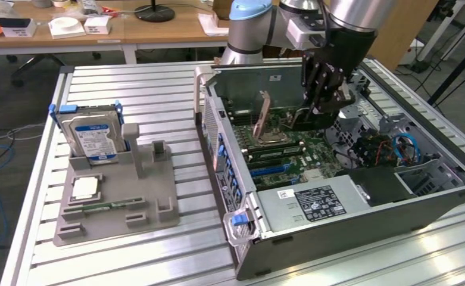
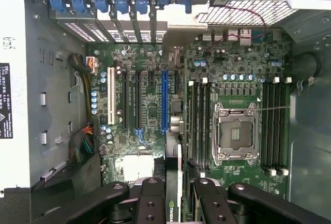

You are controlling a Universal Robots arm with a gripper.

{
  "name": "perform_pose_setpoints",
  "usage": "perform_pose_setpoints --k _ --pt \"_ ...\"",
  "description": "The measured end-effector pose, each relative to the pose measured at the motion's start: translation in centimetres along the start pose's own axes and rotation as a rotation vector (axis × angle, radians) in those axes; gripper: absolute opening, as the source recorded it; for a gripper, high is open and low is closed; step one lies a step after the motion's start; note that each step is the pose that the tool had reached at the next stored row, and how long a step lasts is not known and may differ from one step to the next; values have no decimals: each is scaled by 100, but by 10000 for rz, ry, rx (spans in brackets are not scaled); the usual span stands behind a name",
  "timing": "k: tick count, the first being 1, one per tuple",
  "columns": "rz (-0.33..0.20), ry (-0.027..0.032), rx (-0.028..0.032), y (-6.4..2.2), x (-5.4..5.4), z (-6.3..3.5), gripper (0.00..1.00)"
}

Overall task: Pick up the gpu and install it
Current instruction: 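Insert the gpu into the slot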

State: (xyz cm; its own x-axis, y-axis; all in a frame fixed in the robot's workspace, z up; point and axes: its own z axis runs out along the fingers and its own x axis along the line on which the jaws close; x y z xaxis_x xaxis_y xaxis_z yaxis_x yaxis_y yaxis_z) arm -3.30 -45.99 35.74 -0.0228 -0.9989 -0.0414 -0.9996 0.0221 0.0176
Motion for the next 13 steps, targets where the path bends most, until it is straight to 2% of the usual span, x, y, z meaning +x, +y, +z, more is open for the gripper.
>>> perform_pose_setpoints --k 7,13 --pt "8 -1 18 12 32 90 26" --pt "7 0 28 73 43 164 26"
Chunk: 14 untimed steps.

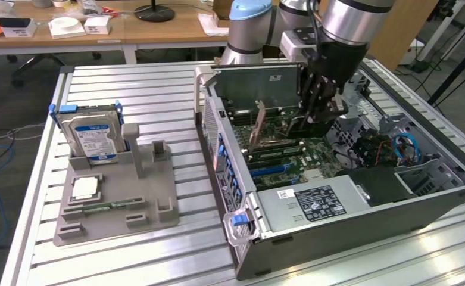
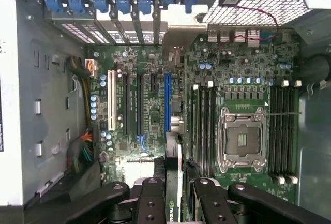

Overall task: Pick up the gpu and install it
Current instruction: 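Insert the gpu into the slot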

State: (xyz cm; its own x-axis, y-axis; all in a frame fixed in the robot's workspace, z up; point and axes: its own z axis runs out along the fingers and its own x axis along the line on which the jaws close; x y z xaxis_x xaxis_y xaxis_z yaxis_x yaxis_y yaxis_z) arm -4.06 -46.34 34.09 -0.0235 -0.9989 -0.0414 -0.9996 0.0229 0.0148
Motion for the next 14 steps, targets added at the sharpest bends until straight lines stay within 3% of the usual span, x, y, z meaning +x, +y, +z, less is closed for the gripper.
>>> perform_pose_setpoints --k 14 --pt "1 0 0 42 24 237 26"
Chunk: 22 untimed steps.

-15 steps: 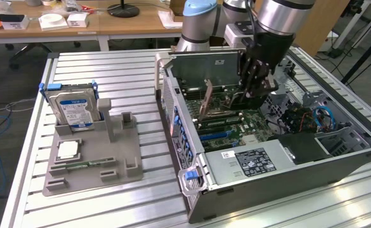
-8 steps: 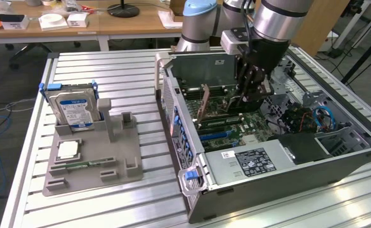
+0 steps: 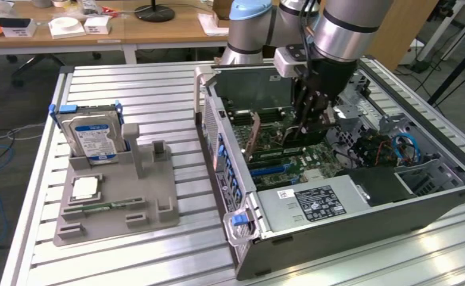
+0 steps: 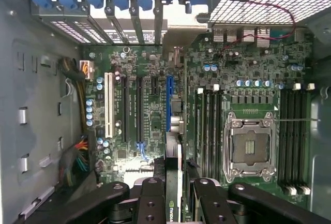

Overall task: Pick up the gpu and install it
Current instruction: 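Insert the gpu into the slot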

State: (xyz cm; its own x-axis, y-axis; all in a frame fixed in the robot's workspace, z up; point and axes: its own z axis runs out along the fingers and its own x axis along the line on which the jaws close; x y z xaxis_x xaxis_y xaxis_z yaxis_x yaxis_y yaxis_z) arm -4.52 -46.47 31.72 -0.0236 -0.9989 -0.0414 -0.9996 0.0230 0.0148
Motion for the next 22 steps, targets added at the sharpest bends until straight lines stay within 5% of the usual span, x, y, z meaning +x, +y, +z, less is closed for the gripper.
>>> perform_pose_setpoints --k 22 --pt "-1 0 0 62 7 126 26"
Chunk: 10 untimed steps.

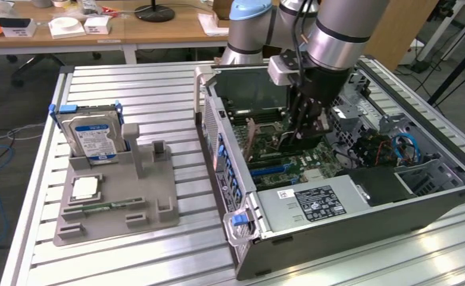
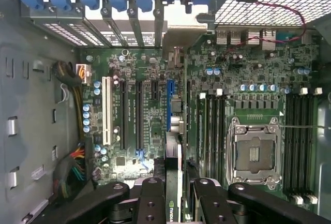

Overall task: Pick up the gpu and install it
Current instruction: 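Insert the gpu into the slot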

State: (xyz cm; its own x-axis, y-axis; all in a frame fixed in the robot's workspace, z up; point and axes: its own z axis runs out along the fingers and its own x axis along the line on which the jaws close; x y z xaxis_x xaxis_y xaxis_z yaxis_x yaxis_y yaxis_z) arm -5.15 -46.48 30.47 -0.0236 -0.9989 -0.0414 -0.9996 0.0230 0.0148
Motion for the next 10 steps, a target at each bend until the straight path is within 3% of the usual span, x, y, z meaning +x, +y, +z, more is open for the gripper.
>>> perform_pose_setpoints --k 10 --pt "0 -1 0 61 8 107 26"
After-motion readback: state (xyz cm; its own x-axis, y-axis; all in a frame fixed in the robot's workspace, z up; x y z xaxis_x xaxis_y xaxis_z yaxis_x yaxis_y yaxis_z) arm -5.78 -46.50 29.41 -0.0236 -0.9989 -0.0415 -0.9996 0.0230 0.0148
